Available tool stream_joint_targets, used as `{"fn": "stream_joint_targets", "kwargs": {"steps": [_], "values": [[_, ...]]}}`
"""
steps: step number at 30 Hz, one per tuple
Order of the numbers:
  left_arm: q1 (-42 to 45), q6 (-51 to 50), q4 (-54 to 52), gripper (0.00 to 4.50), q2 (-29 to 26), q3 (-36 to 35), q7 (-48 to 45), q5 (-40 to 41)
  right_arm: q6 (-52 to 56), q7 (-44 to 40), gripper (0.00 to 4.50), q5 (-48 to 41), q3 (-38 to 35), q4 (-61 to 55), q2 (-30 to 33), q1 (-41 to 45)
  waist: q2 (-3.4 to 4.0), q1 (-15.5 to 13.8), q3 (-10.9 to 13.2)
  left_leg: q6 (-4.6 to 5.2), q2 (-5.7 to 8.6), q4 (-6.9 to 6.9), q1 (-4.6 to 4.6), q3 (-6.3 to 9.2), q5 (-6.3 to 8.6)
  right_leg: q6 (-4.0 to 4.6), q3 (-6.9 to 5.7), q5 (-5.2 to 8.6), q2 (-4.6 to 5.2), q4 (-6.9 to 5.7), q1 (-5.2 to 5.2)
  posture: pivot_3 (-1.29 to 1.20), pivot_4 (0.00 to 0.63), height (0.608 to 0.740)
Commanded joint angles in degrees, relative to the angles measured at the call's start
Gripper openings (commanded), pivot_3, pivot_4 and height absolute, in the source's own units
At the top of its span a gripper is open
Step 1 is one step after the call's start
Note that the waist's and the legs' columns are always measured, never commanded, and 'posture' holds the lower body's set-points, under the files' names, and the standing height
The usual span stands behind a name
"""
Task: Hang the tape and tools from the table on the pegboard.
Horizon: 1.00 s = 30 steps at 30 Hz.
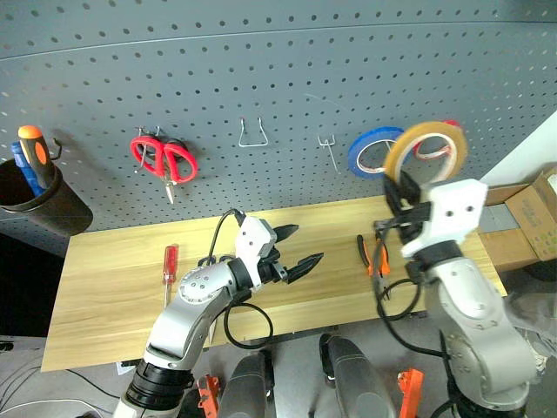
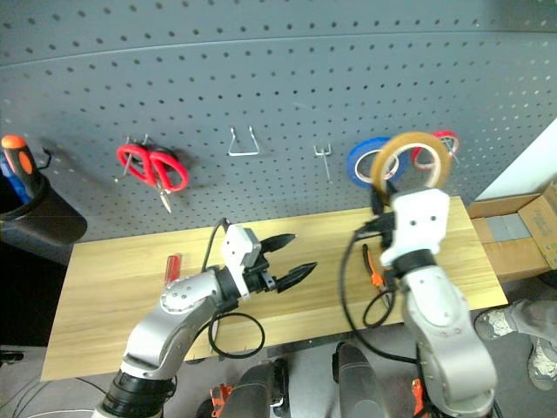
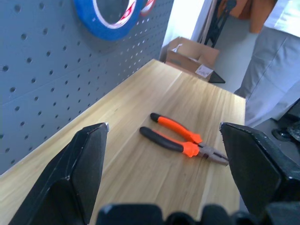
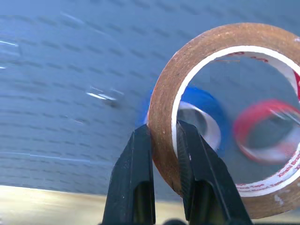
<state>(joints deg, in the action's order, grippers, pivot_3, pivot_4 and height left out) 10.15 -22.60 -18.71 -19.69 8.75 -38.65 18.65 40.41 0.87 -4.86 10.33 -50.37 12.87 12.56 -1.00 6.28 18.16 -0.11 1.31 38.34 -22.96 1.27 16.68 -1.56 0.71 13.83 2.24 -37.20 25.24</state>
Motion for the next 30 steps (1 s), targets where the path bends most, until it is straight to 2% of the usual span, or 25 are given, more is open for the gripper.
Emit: {"fn": "stream_joint_targets", "kwargs": {"steps": [1,4,8,17,20,23,27,30], "values": [[-2.3,2.0,-2.5,4.12,-0.5,-2.1,1.2,0.1,-4.0,-2.0,0.10,3.1,8.1,-0.4,0.8,-1.2,-0.10,-0.1,-0.1,0.00,0.00,0.01,-0.02,0.00,0.00,0.00,0.00,0.00,0.00,0.01,0.00,-0.18,0.292,0.740],[-3.3,2.4,-3.4,4.12,-0.9,-3.8,2.3,0.3,-5.9,-3.0,0.10,4.2,11.1,0.4,0.5,-2.3,-0.12,-0.5,-0.1,0.03,0.01,0.17,-0.07,0.01,0.02,0.01,-0.01,-0.01,0.05,-0.01,-0.01,-0.16,0.288,0.740],[-4.9,2.2,-4.3,4.12,-2.2,-5.8,3.0,0.3,-7.1,-4.4,0.10,4.3,11.1,2.0,-0.5,-2.8,-0.23,-1.3,-0.2,0.09,0.01,0.52,-0.12,0.03,0.06,-0.02,-0.01,-0.11,0.06,-0.10,-0.05,-0.13,0.279,0.740],[-5.5,2.0,-5.6,4.12,-2.2,-5.6,4.6,0.2,-11.0,-7.7,0.10,2.3,5.5,12.1,-2.8,0.4,-0.63,-1.7,-0.6,0.07,0.02,0.59,-0.09,0.02,0.05,0.03,-0.02,-0.19,0.06,-0.27,-0.03,-0.10,0.262,0.740],[-5.5,1.6,-6.4,4.12,-2.2,-5.6,5.1,0.3,-13.3,-8.7,0.10,1.4,2.5,17.2,-3.8,2.2,-0.67,-1.7,-0.6,0.07,0.02,0.60,-0.08,0.00,0.05,0.04,0.00,-0.19,0.06,-0.38,0.01,-0.10,0.261,0.740],[-5.3,1.3,-6.4,4.12,-2.1,-5.7,5.5,0.4,-20.0,-11.6,0.10,3.7,4.0,25.5,-2.1,4.9,-0.68,-1.6,-0.6,0.08,0.02,0.62,-0.05,-0.06,0.05,0.04,0.06,-0.19,0.06,-0.48,0.03,-0.10,0.271,0.740],[-5.2,1.4,-6.2,4.12,-2.6,-5.4,5.5,0.1,-27.5,-12.9,0.10,5.0,4.6,38.4,-4.1,10.9,-0.68,-1.5,-0.6,0.15,0.02,0.64,0.03,-0.13,0.08,0.05,0.11,-0.19,0.05,-0.64,0.04,-0.09,0.266,0.740],[-4.6,1.2,-6.3,4.12,-2.7,-5.6,5.9,-0.1,-28.8,-13.4,0.10,5.5,4.2,44.0,-5.2,14.1,-0.68,-1.6,-0.6,0.12,0.02,0.67,0.04,-0.14,0.06,0.05,0.11,-0.20,0.05,-0.72,0.06,-0.07,0.265,0.740]]}}
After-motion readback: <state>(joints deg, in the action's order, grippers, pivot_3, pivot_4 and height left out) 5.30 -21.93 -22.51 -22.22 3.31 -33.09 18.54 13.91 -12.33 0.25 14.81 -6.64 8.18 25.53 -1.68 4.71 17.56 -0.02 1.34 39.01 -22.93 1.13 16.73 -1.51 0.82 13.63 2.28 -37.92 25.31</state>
